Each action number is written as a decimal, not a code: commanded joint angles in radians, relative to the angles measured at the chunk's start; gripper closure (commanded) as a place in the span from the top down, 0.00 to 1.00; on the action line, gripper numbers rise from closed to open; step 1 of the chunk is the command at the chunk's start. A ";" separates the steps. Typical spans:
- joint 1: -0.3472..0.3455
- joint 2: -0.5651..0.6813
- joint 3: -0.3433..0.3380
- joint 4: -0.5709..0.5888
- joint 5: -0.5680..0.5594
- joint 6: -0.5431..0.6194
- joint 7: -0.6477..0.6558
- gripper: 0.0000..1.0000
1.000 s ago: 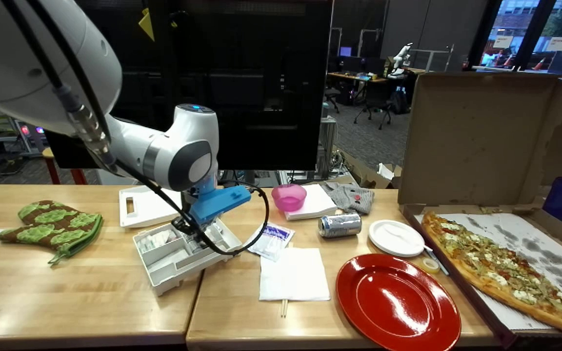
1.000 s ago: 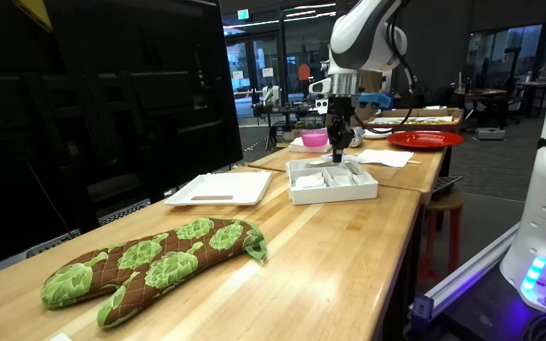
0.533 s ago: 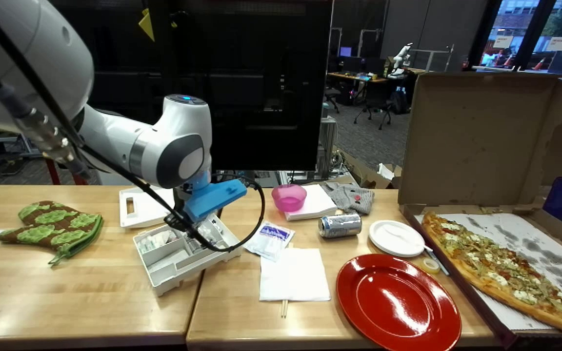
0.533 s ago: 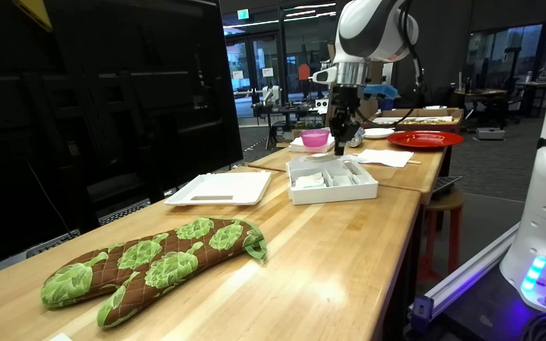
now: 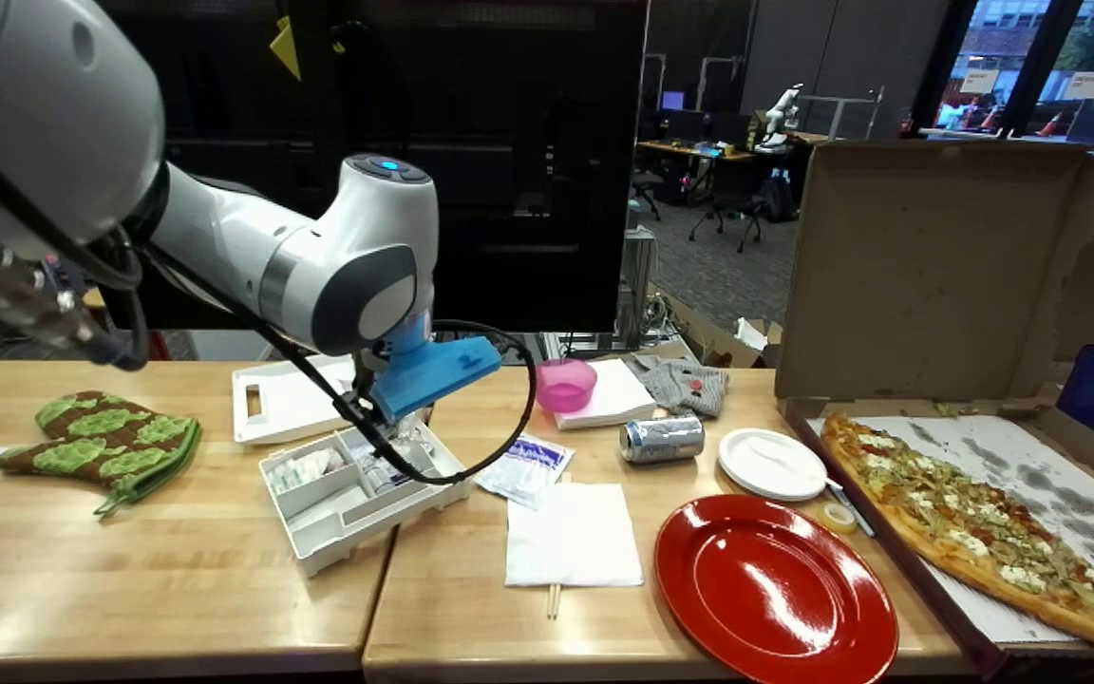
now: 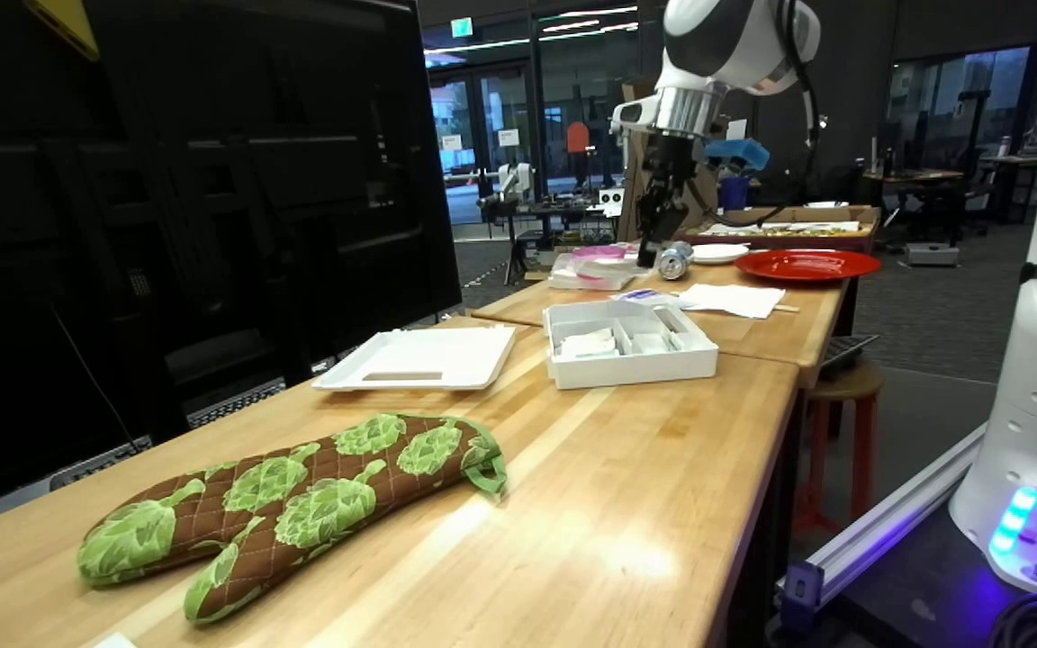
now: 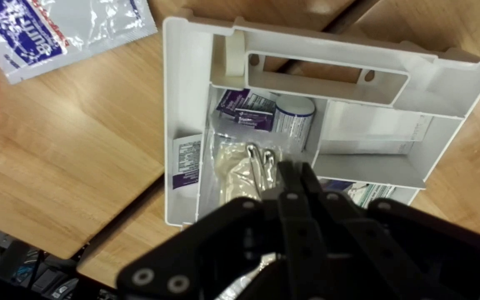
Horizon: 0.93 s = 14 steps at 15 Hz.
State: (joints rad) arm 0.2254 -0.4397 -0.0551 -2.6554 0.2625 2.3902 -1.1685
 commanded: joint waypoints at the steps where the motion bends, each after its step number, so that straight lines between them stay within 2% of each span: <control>1: -0.002 -0.010 -0.063 0.013 0.042 -0.024 -0.023 0.01; 8: -0.043 0.050 -0.157 0.054 0.096 -0.027 -0.025 0.01; 14: -0.073 0.139 -0.200 0.124 0.183 -0.047 -0.033 0.01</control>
State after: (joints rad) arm 0.1690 -0.3584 -0.2449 -2.5860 0.3933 2.3747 -1.1734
